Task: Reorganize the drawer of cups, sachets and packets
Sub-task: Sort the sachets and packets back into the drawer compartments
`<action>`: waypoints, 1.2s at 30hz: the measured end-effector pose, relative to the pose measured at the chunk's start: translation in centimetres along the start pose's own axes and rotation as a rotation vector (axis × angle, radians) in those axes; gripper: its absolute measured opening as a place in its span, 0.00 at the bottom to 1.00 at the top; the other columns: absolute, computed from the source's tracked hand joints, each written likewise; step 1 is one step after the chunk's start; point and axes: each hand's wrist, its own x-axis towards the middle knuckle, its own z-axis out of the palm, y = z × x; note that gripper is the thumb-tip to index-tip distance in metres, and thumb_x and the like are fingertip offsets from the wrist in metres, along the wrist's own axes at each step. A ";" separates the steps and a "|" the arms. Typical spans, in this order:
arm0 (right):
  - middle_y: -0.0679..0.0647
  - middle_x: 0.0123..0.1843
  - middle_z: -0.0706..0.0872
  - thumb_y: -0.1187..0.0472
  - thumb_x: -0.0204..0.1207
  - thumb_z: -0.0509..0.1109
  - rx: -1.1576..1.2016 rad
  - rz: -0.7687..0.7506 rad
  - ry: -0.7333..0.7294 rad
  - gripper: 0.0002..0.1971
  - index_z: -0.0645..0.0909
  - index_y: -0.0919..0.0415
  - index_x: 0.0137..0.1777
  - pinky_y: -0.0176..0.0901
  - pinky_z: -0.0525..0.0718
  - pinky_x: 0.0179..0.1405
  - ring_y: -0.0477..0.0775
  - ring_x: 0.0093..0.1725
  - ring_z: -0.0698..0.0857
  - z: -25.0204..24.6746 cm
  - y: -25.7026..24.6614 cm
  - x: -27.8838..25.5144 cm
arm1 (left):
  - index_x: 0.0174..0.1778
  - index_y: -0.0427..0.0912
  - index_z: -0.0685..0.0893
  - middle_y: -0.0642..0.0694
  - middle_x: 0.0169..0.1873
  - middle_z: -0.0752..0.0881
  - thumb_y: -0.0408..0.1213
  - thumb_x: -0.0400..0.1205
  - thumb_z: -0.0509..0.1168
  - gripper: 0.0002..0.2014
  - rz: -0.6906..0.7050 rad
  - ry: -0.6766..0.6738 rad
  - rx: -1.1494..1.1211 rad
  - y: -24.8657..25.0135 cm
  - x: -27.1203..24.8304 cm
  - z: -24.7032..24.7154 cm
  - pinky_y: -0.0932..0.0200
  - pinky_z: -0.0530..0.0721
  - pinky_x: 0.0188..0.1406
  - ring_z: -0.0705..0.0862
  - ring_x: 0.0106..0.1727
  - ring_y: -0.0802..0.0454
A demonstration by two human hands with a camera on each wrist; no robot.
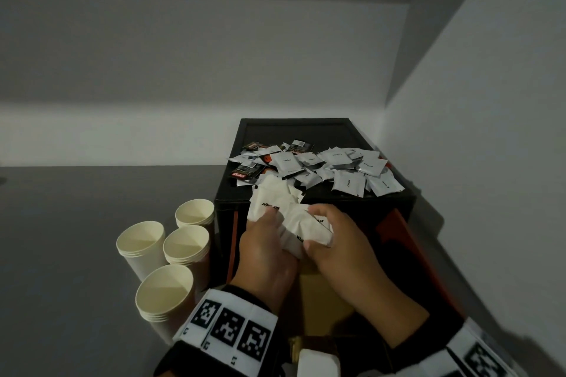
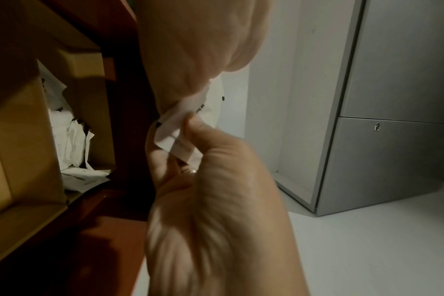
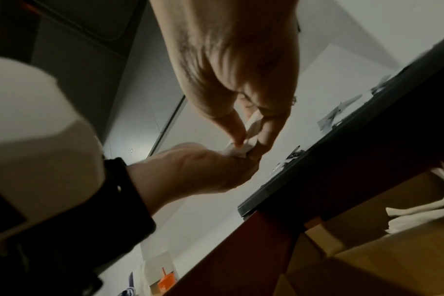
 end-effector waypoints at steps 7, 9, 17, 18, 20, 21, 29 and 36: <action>0.46 0.68 0.71 0.60 0.74 0.72 -0.038 0.015 0.022 0.26 0.68 0.50 0.70 0.41 0.74 0.67 0.47 0.68 0.72 0.0 -0.1 0.6 | 0.56 0.32 0.77 0.39 0.48 0.81 0.35 0.87 0.57 0.10 -0.021 -0.020 -0.036 0.0 0.2 -0.1 0.42 0.82 0.52 0.82 0.46 0.42; 0.48 0.69 0.72 0.60 0.74 0.71 -0.009 0.040 0.018 0.30 0.65 0.49 0.74 0.45 0.76 0.67 0.50 0.68 0.73 0.1 -0.2 0.7 | 0.44 0.32 0.80 0.37 0.39 0.86 0.31 0.86 0.57 0.10 -0.015 -0.073 -0.044 -0.1 0.0 -0.2 0.43 0.82 0.49 0.84 0.42 0.41; 0.45 0.52 0.79 0.59 0.75 0.70 -0.020 -0.013 -0.050 0.12 0.71 0.49 0.55 0.28 0.78 0.39 0.42 0.49 0.80 0.2 -0.6 0.0 | 0.32 0.41 0.74 0.46 0.26 0.73 0.30 0.79 0.58 0.09 -0.076 -0.065 -0.034 -0.1 1.7 -1.3 0.55 0.78 0.34 0.75 0.27 0.48; 0.44 0.51 0.80 0.59 0.76 0.69 -0.021 -0.020 -0.075 0.12 0.71 0.49 0.56 0.25 0.77 0.37 0.39 0.47 0.79 0.1 -0.8 -0.1 | 0.30 0.43 0.72 0.48 0.27 0.70 0.30 0.77 0.58 0.09 -0.082 -0.067 -0.015 -0.1 2.0 -1.4 0.58 0.76 0.31 0.73 0.25 0.48; 0.43 0.51 0.80 0.61 0.77 0.68 -0.019 -0.026 -0.095 0.13 0.73 0.49 0.58 0.27 0.78 0.40 0.40 0.48 0.80 -0.2 -0.9 0.0 | 0.31 0.42 0.72 0.43 0.28 0.73 0.27 0.73 0.56 0.07 -0.108 -0.090 0.012 0.0 2.1 -1.7 0.56 0.80 0.30 0.77 0.27 0.45; 0.43 0.50 0.81 0.62 0.76 0.69 0.003 -0.013 -0.083 0.13 0.74 0.49 0.58 0.30 0.80 0.42 0.41 0.48 0.81 -0.6 -1.0 0.2 | 0.33 0.39 0.74 0.38 0.33 0.77 0.26 0.70 0.56 0.05 -0.125 -0.130 0.001 0.1 2.0 -1.8 0.51 0.83 0.34 0.82 0.33 0.41; 0.55 0.50 0.86 0.69 0.75 0.68 0.688 0.204 0.106 0.10 0.79 0.52 0.49 0.42 0.82 0.32 0.53 0.44 0.85 -5.2 0.0 2.6 | 0.50 0.43 0.79 0.48 0.41 0.81 0.31 0.79 0.65 0.06 -0.062 -0.191 0.028 0.9 1.3 -2.3 0.68 0.79 0.20 0.80 0.36 0.54; 0.56 0.51 0.88 0.70 0.69 0.68 0.696 0.050 -0.100 0.15 0.80 0.53 0.53 0.48 0.86 0.52 0.55 0.53 0.87 -6.9 0.0 2.6 | 0.51 0.36 0.81 0.41 0.45 0.86 0.27 0.76 0.61 0.09 -0.175 -0.334 0.199 1.2 0.2 -1.7 0.70 0.69 0.13 0.77 0.26 0.55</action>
